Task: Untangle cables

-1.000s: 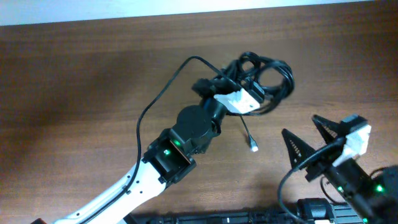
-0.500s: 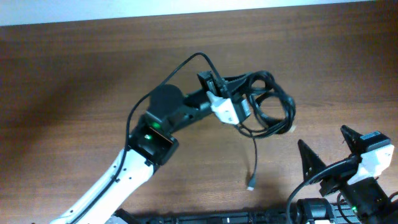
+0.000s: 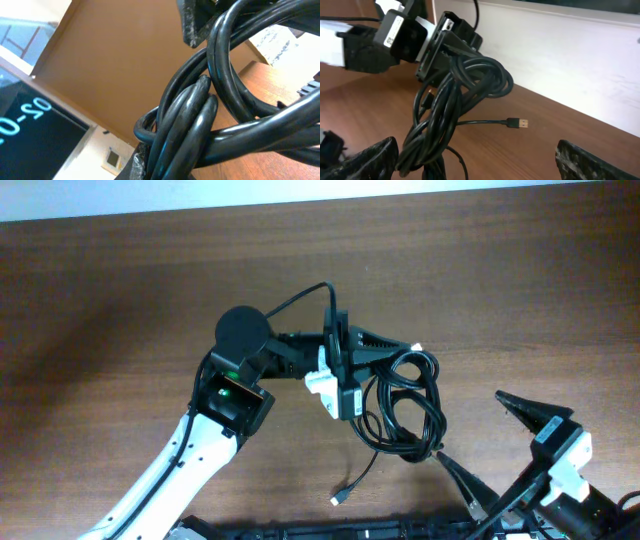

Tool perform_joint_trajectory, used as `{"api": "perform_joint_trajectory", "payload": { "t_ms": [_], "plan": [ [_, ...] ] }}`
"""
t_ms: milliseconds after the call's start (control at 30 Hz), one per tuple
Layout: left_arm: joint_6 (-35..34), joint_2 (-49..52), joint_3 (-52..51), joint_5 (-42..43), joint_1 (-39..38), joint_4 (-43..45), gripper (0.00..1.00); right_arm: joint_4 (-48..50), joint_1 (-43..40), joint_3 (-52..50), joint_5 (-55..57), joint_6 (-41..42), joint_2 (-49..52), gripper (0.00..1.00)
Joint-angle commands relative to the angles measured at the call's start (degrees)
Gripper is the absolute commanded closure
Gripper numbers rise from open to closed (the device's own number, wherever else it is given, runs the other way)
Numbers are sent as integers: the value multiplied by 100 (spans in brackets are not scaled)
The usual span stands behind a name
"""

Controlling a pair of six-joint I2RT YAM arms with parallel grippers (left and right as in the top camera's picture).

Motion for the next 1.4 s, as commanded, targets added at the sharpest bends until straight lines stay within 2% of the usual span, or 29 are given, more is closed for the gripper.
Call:
{"api": "perform_joint_trajectory", "payload": {
  "t_ms": [0, 233, 300, 433, 500, 900, 1000, 1133, 1367],
  "plan": [
    [118, -138, 103, 210, -101, 81, 100, 24, 31, 96, -461, -63, 103, 1],
    [118, -138, 103, 205, -122, 103, 100, 17, 31, 90, -984, -66, 280, 2],
    [116, -138, 103, 208, -122, 125, 100, 11, 31, 90, -1069, -63, 343, 12],
    [116, -138, 103, 208, -122, 166, 100, 0, 31, 90, -1244, -66, 402, 19],
    [116, -138, 103, 208, -122, 166, 100, -4, 31, 85, -1303, -66, 439, 28],
    [116, -138, 103, 37, -122, 190, 100, -195, 31, 83, -1473, -68, 772, 46],
    [116, -138, 103, 35, -122, 188, 100, -201, 31, 83, -1497, -175, 780, 58],
    [116, -138, 103, 35, -122, 186, 100, -208, 31, 83, -1499, -173, 780, 95],
    [111, -138, 103, 39, -122, 177, 100, -238, 31, 83, -1491, -341, 780, 96]
  ]
}}
